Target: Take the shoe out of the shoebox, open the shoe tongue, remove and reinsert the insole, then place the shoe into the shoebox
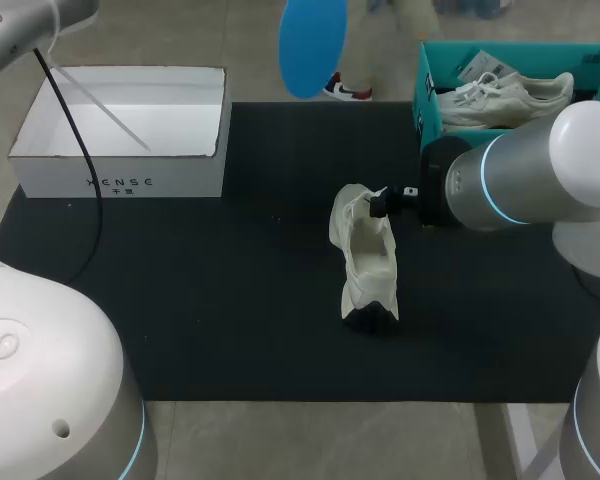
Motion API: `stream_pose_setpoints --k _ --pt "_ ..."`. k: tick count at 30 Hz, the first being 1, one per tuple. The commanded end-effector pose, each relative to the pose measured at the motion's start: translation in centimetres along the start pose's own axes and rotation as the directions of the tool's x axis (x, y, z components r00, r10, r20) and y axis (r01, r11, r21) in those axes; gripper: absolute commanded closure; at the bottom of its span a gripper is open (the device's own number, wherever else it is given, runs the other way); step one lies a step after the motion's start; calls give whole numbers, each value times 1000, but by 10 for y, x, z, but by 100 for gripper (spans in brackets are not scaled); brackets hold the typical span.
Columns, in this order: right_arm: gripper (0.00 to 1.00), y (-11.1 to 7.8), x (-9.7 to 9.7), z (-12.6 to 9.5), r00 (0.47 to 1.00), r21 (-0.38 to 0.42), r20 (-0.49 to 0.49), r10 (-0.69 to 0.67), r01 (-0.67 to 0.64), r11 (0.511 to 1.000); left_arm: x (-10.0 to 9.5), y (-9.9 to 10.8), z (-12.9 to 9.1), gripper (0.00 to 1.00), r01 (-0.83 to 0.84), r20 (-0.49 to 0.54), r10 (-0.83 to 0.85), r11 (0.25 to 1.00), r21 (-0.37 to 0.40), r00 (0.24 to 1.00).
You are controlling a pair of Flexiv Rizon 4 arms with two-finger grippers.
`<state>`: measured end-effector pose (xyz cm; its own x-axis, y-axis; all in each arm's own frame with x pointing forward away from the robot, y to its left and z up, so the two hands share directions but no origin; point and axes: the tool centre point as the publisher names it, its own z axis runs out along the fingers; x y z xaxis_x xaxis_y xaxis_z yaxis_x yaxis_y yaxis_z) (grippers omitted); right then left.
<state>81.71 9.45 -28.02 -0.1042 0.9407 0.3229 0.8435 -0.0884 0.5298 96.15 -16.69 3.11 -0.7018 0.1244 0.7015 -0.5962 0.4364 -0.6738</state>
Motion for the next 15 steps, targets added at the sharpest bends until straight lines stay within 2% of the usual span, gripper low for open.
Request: stream_pose_setpoints --k 1,4,7,12,15 --pt "0 1 -3 1 998 9 -52 26 -25 1000 0 0 -1 100 0 0 0 1000 -2 1000" --pt "0 8 -4 -2 953 65 -236 190 -179 982 0 0 -1 100 0 0 0 1000 -2 1000" --pt "0 14 -5 -3 866 156 -347 359 -325 933 0 0 -1 100 0 0 0 1000 -2 1000" --pt "0 16 6 -5 723 294 -414 552 -468 833 0 0 -1 100 0 0 0 1000 -2 1000" --pt "0 23 13 -9 641 351 -470 607 -495 795 0 0 -1 100 0 0 0 1000 -2 1000"
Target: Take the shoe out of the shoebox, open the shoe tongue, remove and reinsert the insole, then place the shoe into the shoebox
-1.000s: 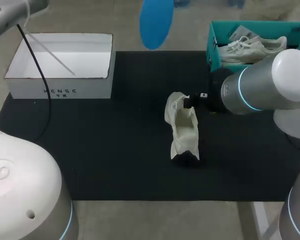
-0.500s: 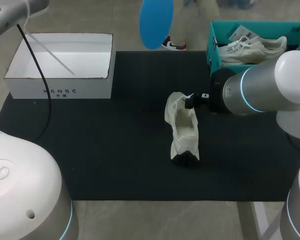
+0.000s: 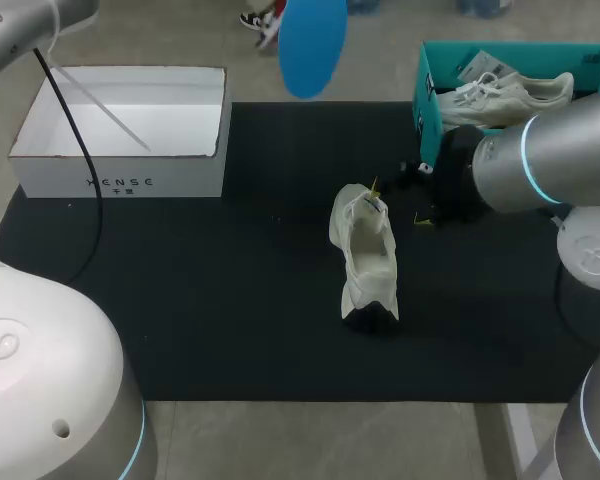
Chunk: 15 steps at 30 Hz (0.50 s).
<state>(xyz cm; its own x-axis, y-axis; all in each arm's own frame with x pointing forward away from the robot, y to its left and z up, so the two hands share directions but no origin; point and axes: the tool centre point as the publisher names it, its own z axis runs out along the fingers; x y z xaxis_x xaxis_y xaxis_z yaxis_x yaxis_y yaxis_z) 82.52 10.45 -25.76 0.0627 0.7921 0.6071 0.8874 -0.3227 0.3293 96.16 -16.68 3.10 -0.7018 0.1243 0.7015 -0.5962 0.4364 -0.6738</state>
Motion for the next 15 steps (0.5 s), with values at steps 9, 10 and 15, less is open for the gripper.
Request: stream_pose_setpoints --k 9,10,15 --pt "0 25 11 0 584 410 -584 564 -387 826 0 0 -1 100 0 0 0 1000 -2 1000" --pt "0 27 11 1 547 433 -607 577 -381 817 0 0 -1 100 0 0 0 1000 -2 1000" --pt "0 36 13 5 411 527 -640 649 -380 760 0 0 -1 100 0 0 0 1000 -2 1000"
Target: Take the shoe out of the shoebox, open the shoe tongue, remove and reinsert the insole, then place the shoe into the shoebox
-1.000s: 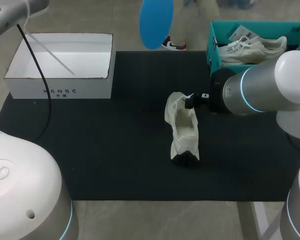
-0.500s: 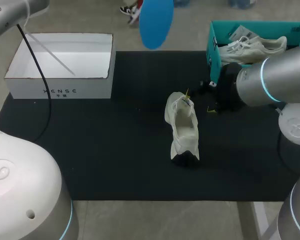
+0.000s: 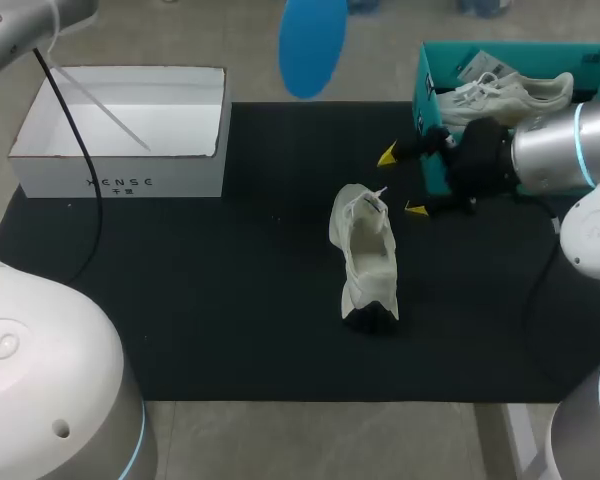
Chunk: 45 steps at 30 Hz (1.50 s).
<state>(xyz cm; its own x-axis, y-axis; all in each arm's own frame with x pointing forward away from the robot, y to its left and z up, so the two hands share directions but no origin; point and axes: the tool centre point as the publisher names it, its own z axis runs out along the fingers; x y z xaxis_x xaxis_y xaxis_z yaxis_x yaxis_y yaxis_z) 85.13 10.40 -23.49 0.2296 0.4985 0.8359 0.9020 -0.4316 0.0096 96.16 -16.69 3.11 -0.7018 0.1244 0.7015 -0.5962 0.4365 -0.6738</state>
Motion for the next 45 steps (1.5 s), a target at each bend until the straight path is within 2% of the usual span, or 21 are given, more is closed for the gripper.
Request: stream_pose_setpoints --k 1,5,9,14,20,30,37,45 --pt "0 8 -1 10 720 337 -576 388 -224 914 0 0 -1 100 0 0 0 1000 -2 1000" --pt "0 8 6 15 675 378 -607 418 -217 900 0 0 -1 100 0 0 0 1000 -2 1000" --pt "0 8 8 21 677 381 -588 444 -252 890 0 0 -1 100 0 0 0 1000 -2 1000" --pt "0 9 13 19 645 406 -597 476 -268 874 0 0 -1 100 0 0 0 1000 -2 1000" --pt "0 4 20 15 650 385 -596 472 -284 878 0 0 -1 100 0 0 0 1000 -2 1000" --pt "0 4 34 15 680 365 -543 493 -337 868 0 0 -1 100 0 0 0 1000 -2 1000" --pt "0 8 48 8 739 350 -467 485 -349 869 0 0 -1 100 0 0 0 1000 -2 1000" --pt "0 3 65 3 802 403 -391 451 -291 868 0 0 -1 100 0 0 0 1000 -2 1000"
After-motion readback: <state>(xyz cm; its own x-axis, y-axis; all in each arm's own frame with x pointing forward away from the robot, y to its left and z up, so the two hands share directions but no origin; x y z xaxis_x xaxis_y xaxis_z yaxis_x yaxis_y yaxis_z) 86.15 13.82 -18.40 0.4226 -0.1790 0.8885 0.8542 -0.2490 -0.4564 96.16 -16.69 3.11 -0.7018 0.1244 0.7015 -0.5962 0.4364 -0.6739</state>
